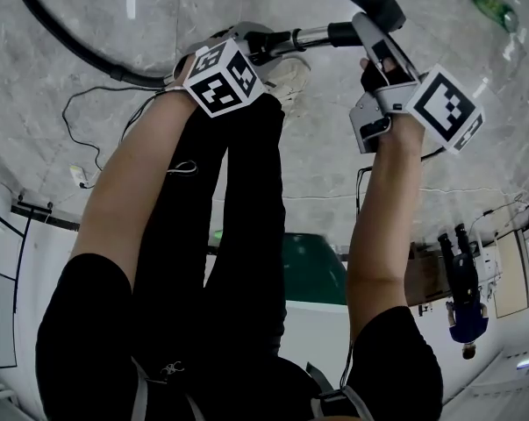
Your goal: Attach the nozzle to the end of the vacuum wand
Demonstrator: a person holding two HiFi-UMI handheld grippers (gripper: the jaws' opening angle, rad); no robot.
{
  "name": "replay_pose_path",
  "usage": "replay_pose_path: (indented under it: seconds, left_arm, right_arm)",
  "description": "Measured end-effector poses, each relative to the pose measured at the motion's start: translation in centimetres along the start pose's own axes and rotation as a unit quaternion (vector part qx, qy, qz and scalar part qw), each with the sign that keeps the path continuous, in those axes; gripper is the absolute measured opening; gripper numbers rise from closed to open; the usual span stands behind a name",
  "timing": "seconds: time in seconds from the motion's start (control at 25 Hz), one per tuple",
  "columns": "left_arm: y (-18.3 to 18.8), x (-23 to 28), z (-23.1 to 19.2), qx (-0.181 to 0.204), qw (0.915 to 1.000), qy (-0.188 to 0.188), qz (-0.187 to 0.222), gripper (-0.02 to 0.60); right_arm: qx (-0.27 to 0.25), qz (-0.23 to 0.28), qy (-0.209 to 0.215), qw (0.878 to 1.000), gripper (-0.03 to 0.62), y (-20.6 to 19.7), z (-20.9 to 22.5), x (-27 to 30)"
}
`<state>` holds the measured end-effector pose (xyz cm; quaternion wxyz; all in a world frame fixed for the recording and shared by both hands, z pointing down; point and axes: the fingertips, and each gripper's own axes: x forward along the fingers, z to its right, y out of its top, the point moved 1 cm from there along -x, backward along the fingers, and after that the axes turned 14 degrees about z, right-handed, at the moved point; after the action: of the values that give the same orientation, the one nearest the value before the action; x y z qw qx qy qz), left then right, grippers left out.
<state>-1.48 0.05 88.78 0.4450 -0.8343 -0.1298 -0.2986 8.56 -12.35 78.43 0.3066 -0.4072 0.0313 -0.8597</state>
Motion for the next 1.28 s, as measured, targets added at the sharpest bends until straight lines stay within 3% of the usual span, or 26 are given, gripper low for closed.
replay_pose_path:
  seconds: [0.12,0.2,0.28,0.32,0.4,0.56,0.68,0.76,0.84,0.92,0.96,1.04,1.08,1.16,1.28]
  left_arm:
    - [0.5,-0.8,0.0,-0.017,0.9993,-0.032,0.003,0.160]
    - [0.9,-1.3,0.0,-0.029,0.9986,-0.044,0.009,0.159]
    - [0.9,-1.5,0.2,-0.039,0.9984,-0.040,0.005,0.160]
    - [0.8,-1.4,0.2,-0.042,0.9986,-0.030,0.000,0.160]
    - [0.6,-1.3,-0.2,-0.044,0.9989,0.003,-0.015,0.160]
    - [-0.4,-0.7,-1.0,-0.043,0.9974,0.051,-0.027,0.160]
    - [-0.7,0.3,-0.7,-0.036,0.9969,0.061,-0.034,0.158]
    - [-0.6,0.6,-0.3,-0.035,0.9972,0.056,-0.035,0.160]
    - [-0.6,0.3,-0.2,-0.038,0.9976,0.049,-0.033,0.160]
    - [-0.5,-0.1,-0.3,-0.038,0.9979,0.044,-0.028,0.160]
    - [-0.2,-0.3,-0.3,-0.038,0.9982,0.041,-0.023,0.160]
    - [0.2,-0.9,0.1,-0.039,0.9988,0.027,-0.011,0.160]
    - [0.1,-1.0,0.4,-0.042,0.9989,0.018,-0.008,0.160]
    - [-0.4,-1.0,0.8,-0.050,0.9987,0.008,-0.007,0.160]
    - [-0.9,-0.4,0.4,-0.059,0.9979,0.020,-0.015,0.160]
  right_arm:
    - [-0.027,0.014,0.114,0.993,0.192,0.2,-1.2,0.1]
    - [-0.039,0.018,0.219,0.975,0.192,0.3,-2.2,0.4]
    - [-0.036,0.015,0.282,0.959,0.192,0.1,-2.7,0.4]
    - [-0.034,0.014,0.287,0.957,0.192,0.1,-2.9,0.5]
    - [-0.027,0.027,0.253,0.967,0.192,0.1,-2.9,1.1]
    - [-0.013,0.084,0.090,0.992,0.192,-0.7,-1.0,2.1]
    - [0.006,0.111,-0.039,0.993,0.192,-0.9,0.3,2.0]
    - [0.014,0.118,-0.077,0.990,0.192,-0.9,0.7,1.6]
    - [-0.004,0.104,-0.040,0.994,0.192,-1.1,0.1,1.7]
    - [-0.041,0.080,0.053,0.995,0.192,-1.2,-1.0,1.8]
    - [-0.057,0.069,0.114,0.989,0.192,-1.2,-1.7,1.6]
    - [-0.062,0.042,0.241,0.968,0.192,-1.6,-2.7,1.2]
    - [-0.055,0.021,0.281,0.958,0.192,-2.1,-2.9,1.2]
    - [-0.037,-0.007,0.295,0.955,0.192,-2.8,-2.7,1.5]
    - [-0.003,0.035,0.204,0.978,0.192,-2.8,-1.3,2.4]
